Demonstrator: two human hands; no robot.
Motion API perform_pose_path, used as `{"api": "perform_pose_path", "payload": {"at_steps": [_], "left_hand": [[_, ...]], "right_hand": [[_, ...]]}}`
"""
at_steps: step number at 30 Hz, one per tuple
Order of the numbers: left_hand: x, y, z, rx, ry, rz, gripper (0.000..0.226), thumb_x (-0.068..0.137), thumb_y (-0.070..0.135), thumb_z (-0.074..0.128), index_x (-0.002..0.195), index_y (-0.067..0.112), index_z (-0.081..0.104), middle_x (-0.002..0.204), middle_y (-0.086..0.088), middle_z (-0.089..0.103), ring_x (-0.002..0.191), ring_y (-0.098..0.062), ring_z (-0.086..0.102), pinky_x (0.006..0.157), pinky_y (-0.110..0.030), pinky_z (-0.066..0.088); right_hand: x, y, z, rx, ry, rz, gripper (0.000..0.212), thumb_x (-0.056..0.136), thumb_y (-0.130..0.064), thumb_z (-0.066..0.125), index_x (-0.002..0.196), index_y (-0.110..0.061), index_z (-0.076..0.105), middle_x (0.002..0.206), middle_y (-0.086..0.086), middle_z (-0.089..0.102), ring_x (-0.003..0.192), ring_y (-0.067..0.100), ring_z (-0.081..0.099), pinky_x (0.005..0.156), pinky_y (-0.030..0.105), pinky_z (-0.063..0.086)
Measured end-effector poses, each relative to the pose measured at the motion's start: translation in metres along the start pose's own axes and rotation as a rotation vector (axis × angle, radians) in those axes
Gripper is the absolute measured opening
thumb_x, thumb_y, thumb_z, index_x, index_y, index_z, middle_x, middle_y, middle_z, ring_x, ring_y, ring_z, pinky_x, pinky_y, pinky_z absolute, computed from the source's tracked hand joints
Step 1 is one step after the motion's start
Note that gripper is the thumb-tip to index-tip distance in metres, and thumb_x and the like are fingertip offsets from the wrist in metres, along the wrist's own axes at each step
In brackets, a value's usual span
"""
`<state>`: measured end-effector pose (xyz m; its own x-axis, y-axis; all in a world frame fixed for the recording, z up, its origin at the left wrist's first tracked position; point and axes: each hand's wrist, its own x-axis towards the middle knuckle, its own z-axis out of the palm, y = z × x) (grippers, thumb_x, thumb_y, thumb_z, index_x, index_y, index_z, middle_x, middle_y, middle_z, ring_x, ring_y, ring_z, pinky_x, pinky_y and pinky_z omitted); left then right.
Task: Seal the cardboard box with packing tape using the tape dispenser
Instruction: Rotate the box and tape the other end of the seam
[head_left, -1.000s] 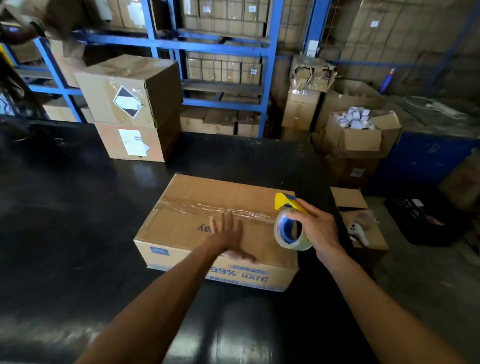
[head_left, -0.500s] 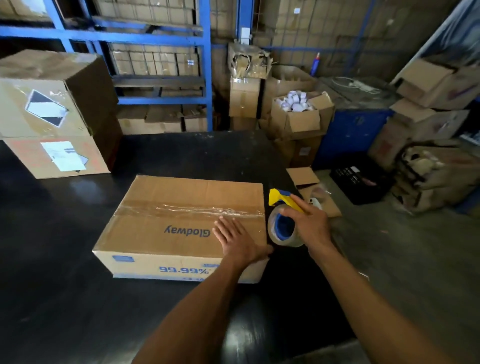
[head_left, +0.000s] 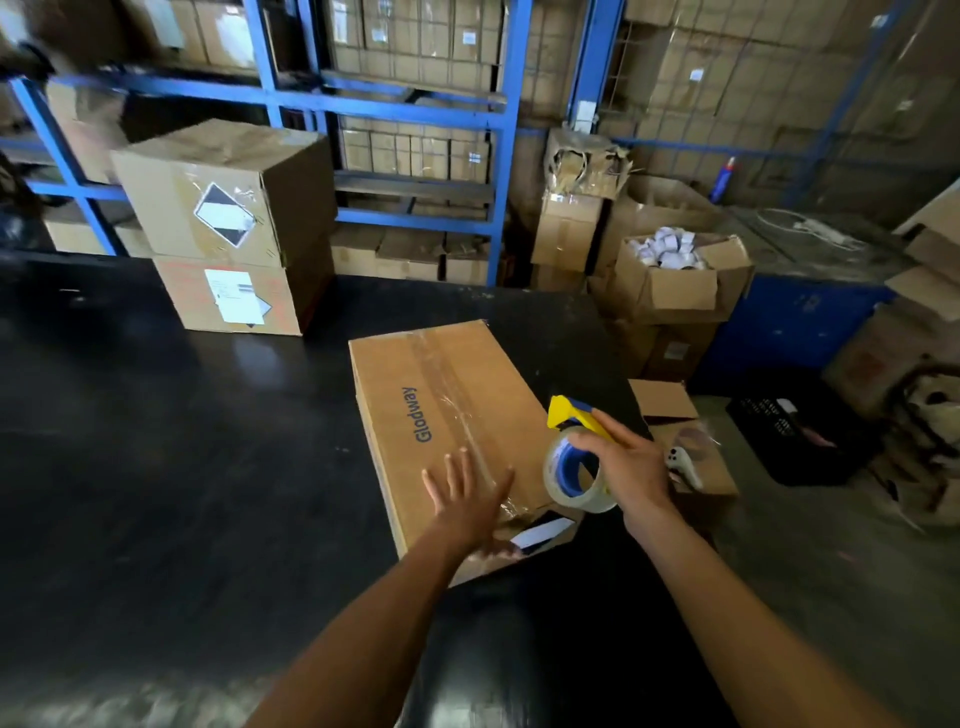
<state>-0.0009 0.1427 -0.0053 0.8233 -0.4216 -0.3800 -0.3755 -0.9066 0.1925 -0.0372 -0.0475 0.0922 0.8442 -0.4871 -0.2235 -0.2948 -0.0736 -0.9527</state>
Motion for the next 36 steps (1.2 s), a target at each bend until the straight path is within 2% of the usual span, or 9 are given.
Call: {"api": "perform_pose_path", "payload": {"at_steps": [3,13,16,21,25,27,30,33,36], "left_hand": [[0.001,-0.006,0.006,0.084,0.051,0.022,0.081,0.095,0.063,0.044,0.153,0.046,-0.011,0.154,-0.032,-0.030,0.139,-0.057,-0.028,0.111,-0.074,-0.010],[-0.011,-0.039,-0.017,0.288,-0.135,0.207,0.072,0.102,0.046,0.045,0.156,0.044,-0.003,0.158,-0.029,-0.026,0.143,-0.054,-0.022,0.120,-0.058,-0.005],[-0.012,-0.041,-0.007,0.286,-0.112,0.210,0.080,0.102,0.043,0.048,0.151,0.050,-0.014,0.158,-0.027,-0.028,0.142,-0.053,-0.024,0.119,-0.061,-0.006],[-0.016,-0.037,0.001,0.252,-0.051,0.241,0.107,0.101,0.034,0.052,0.106,0.072,-0.048,0.158,-0.023,-0.029,0.143,-0.050,-0.026,0.118,-0.061,-0.008],[-0.028,-0.018,0.005,0.149,0.006,0.119,0.097,0.101,0.021,0.053,0.143,0.054,-0.028,0.160,-0.021,-0.026,0.146,-0.045,-0.024,0.118,-0.056,-0.009],[-0.039,-0.004,0.003,-0.153,0.050,0.053,0.076,0.099,0.014,0.051,0.158,0.036,0.008,0.165,-0.018,-0.009,0.151,-0.040,-0.010,0.121,-0.051,-0.002],[-0.062,0.022,-0.004,-1.114,0.197,-0.105,0.042,0.103,0.020,0.047,0.144,0.031,0.045,0.154,-0.008,0.043,0.142,-0.028,0.039,0.115,-0.036,0.030],[-0.084,0.025,-0.013,-1.803,0.156,-0.241,0.040,0.104,0.037,0.043,0.132,0.012,0.058,0.128,-0.014,0.067,0.119,-0.030,0.063,0.107,-0.041,0.046],[-0.103,0.012,-0.028,-2.044,0.084,-0.246,0.054,0.101,0.048,0.045,0.127,0.003,0.057,0.122,-0.024,0.068,0.116,-0.039,0.064,0.109,-0.050,0.044]], "right_hand": [[0.001,0.003,-0.004,-0.025,-0.040,-0.019,0.054,0.067,-0.031,0.085,0.119,-0.034,0.070,0.112,-0.011,0.068,0.106,0.012,0.057,0.083,0.028,0.039],[0.007,0.013,-0.020,-0.052,-0.149,-0.082,0.053,0.066,-0.030,0.085,0.117,-0.035,0.071,0.106,-0.011,0.071,0.099,0.008,0.063,0.073,0.021,0.045],[0.009,0.015,-0.027,-0.048,-0.170,-0.086,0.053,0.068,-0.030,0.085,0.118,-0.034,0.071,0.106,-0.009,0.071,0.095,0.006,0.062,0.068,0.018,0.044],[0.014,0.020,-0.037,-0.082,-0.226,-0.093,0.054,0.066,-0.031,0.085,0.119,-0.036,0.070,0.108,-0.009,0.071,0.094,0.005,0.063,0.067,0.017,0.044],[0.007,0.026,-0.038,-0.092,-0.307,-0.122,0.054,0.069,-0.028,0.085,0.120,-0.035,0.069,0.108,-0.011,0.071,0.093,-0.002,0.062,0.071,0.014,0.044],[0.000,0.031,-0.041,-0.094,-0.367,-0.183,0.054,0.070,-0.028,0.086,0.121,-0.035,0.068,0.108,-0.012,0.072,0.093,-0.002,0.066,0.075,0.016,0.049],[-0.011,0.036,-0.048,-0.131,-0.452,-0.352,0.054,0.072,-0.031,0.086,0.123,-0.037,0.067,0.107,-0.010,0.074,0.096,0.008,0.069,0.088,0.034,0.056],[-0.026,0.036,-0.053,-0.149,-0.422,-0.592,0.053,0.075,-0.036,0.084,0.125,-0.038,0.066,0.095,0.001,0.068,0.082,0.022,0.066,0.072,0.042,0.056],[-0.038,0.033,-0.052,-0.214,-0.402,-0.882,0.052,0.076,-0.041,0.077,0.126,-0.031,0.066,0.092,-0.003,0.059,0.074,0.016,0.060,0.058,0.027,0.048]]}}
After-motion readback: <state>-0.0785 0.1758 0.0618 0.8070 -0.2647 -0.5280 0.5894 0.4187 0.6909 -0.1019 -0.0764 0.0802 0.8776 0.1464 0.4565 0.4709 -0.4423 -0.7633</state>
